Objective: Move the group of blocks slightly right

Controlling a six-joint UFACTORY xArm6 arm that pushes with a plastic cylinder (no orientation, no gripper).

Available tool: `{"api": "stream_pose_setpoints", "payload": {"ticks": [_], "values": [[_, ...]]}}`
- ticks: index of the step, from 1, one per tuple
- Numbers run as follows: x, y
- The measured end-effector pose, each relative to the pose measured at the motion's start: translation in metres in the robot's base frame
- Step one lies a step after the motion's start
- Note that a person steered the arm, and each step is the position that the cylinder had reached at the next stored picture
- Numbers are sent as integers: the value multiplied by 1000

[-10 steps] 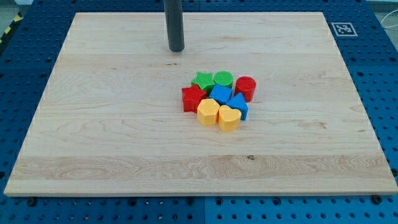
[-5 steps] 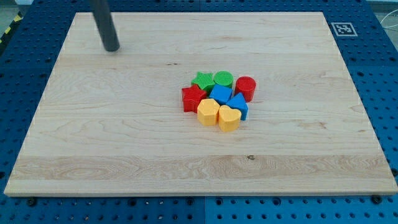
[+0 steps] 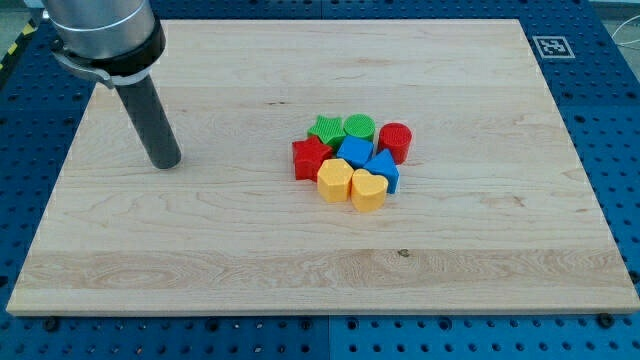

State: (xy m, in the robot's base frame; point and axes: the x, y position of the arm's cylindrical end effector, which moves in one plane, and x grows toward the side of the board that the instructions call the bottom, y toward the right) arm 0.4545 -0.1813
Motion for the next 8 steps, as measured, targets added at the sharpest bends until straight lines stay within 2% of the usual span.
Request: {"api": "stream_pose_setpoints", "payload": {"ticks": [2,3,5,7,8], "values": [[12,2],[37,36],[43,46],[43,124],[43,128]]}}
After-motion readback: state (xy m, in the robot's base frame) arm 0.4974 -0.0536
